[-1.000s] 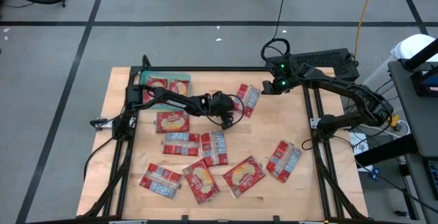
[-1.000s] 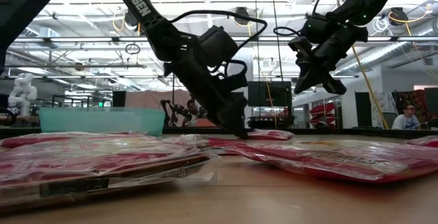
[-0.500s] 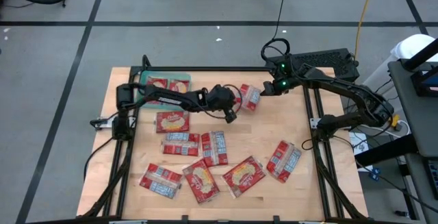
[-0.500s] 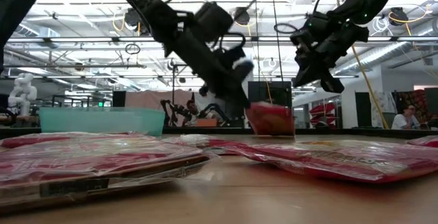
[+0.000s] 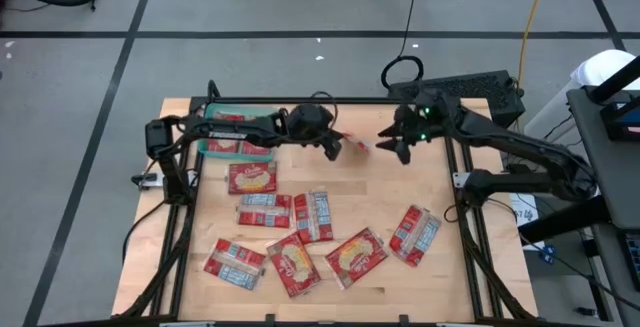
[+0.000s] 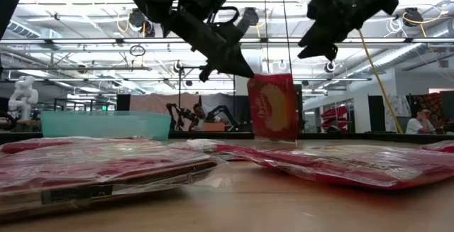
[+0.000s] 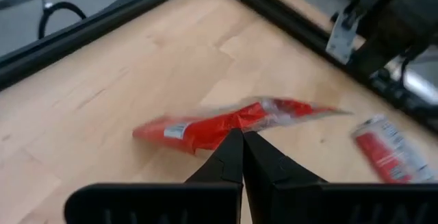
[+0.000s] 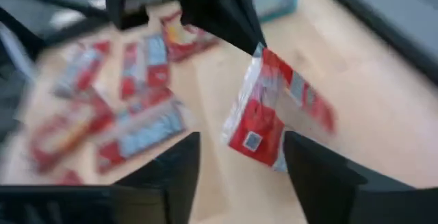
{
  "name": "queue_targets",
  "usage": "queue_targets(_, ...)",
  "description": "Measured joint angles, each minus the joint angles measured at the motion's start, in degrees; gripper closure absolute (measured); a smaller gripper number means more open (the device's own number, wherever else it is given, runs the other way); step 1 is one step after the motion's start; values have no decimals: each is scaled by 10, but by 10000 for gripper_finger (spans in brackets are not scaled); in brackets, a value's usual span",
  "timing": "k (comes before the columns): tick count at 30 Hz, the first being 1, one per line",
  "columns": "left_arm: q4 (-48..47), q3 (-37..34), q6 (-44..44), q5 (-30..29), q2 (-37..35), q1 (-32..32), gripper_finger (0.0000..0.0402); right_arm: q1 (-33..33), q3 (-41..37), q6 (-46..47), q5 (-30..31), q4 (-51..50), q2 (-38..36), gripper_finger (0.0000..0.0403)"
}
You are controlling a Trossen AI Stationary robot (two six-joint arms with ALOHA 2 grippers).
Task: Sort popcorn bags into baskets
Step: Put the red popcorn bag into the blue bin
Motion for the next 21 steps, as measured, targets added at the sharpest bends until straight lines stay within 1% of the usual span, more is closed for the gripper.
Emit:
queue_targets(3, 6, 0, -20, 36, 1, 16, 401, 41, -14, -35, 90, 11, 6, 160)
queue_targets(4, 9, 0, -28, 45, 0, 21, 401, 51, -20, -38, 112, 19, 12, 150)
queue_targets(6, 11, 0, -42, 58, -2, 30, 401, 65, -35, -35, 131, 46, 25, 133)
queue_targets(9, 11, 0, -65, 82, -2, 40, 401, 82, -59, -20, 131, 96, 51, 121)
queue_targets(13, 12, 0, -96, 105, -5, 47, 401, 107, -79, -24, 166, 163, 93, 124)
queue_targets(17, 17, 0, -115, 127, -5, 47, 401, 118, -82, -23, 231, 245, 141, 137)
queue_targets(19, 24, 0, -119, 136, -5, 45, 401, 119, -82, -14, 252, 283, 161, 151)
queue_targets(21, 28, 0, -122, 138, -5, 40, 401, 118, -82, -13, 251, 304, 172, 176)
